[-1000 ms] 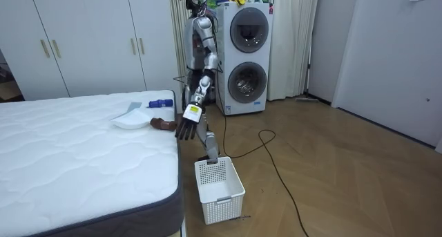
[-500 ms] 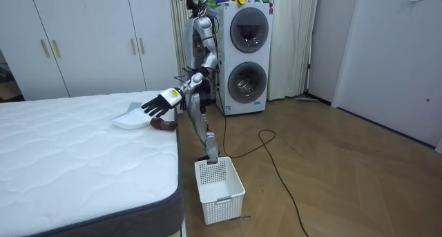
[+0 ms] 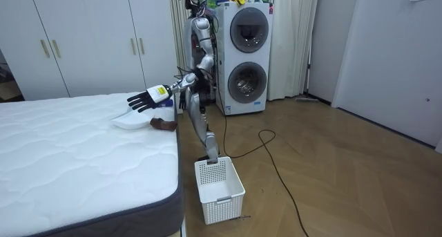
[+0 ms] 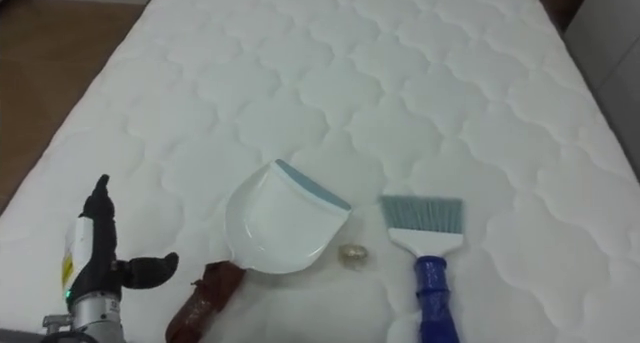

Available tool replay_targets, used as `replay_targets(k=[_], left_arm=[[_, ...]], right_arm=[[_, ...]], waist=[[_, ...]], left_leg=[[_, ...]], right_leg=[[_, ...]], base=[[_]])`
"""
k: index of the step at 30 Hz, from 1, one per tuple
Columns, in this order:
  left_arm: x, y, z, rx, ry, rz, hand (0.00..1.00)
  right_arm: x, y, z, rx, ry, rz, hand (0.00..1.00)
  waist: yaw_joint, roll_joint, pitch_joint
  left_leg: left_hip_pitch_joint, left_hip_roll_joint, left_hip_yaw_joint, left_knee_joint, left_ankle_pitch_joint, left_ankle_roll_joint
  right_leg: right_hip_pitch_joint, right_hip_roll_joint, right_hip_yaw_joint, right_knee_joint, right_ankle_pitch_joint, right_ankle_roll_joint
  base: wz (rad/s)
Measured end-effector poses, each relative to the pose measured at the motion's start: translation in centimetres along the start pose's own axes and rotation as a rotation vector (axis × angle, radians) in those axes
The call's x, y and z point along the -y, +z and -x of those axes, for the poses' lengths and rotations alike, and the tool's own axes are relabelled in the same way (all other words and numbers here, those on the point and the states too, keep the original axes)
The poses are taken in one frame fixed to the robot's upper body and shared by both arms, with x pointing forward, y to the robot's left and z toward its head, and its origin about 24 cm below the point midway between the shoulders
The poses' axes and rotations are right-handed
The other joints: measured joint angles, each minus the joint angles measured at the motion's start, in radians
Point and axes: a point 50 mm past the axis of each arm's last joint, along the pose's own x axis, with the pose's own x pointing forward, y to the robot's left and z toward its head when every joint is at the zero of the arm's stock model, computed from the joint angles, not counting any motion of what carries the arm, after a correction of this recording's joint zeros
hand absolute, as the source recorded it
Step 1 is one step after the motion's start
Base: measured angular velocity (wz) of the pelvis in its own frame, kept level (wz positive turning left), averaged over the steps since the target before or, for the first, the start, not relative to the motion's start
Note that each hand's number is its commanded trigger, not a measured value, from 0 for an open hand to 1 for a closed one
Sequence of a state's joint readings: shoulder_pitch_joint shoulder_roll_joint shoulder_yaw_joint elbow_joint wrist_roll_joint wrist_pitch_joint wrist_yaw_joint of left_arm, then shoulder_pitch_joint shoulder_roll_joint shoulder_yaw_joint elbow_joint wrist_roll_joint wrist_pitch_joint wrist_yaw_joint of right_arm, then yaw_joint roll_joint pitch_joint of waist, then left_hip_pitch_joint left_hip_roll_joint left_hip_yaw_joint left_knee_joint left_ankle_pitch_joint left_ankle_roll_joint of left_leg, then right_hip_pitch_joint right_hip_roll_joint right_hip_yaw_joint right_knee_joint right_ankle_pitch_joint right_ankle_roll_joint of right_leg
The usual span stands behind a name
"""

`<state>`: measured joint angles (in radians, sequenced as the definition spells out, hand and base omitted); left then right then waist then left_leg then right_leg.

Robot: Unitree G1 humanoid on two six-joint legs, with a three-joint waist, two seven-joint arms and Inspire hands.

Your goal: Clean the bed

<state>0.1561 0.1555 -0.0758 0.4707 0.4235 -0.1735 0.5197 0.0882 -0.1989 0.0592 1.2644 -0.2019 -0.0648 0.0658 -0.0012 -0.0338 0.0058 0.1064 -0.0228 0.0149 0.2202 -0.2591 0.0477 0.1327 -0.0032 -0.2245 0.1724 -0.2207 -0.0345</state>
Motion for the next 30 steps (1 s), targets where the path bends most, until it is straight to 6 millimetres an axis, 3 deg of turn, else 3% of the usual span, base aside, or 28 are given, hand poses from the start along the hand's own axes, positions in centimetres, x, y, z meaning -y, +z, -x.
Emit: replay_targets(k=[11,19,26,30], left_arm=[[1.0,0.3,0.2,0.024,-0.137,-0.017,0.0],[1.7,-0.3,0.6,-0.009,-0.205,-0.002,0.0],[2.5,-3.2,1.6,-0.129,-0.277,-0.056,0.0],[2.6,-3.4,1.7,-0.14,-0.285,-0.06,0.0]], right_arm=[[0.0,0.6,0.0,0.025,-0.01,0.018,0.0],[0.0,1.0,-0.1,0.035,-0.009,0.021,0.0],[0.1,1.1,-0.1,0.04,-0.009,0.011,0.0],[0.0,1.0,-0.1,0.036,-0.009,-0.015,0.0]], waist=[[-0.025,0.009,-0.0045],[-0.029,0.01,-0.0007],[-0.035,0.009,0.0003],[-0.04,0.005,0.0006]], left_leg=[[-0.006,0.005,0.019,-0.007,0.0,0.0],[-0.008,0.007,0.027,-0.012,0.0,0.0],[-0.016,0.007,0.026,-0.016,0.0,0.0],[-0.025,0.007,0.025,-0.014,0.0,0.0]], right_leg=[[-0.014,0.006,0.029,-0.002,0.005,-0.001],[-0.021,0.007,0.031,-0.003,0.008,-0.003],[-0.029,0.007,0.026,-0.004,0.008,-0.003],[-0.036,0.007,0.026,-0.004,0.008,-0.003]], base=[[-0.06],[-0.02],[0.0],[0.02]])
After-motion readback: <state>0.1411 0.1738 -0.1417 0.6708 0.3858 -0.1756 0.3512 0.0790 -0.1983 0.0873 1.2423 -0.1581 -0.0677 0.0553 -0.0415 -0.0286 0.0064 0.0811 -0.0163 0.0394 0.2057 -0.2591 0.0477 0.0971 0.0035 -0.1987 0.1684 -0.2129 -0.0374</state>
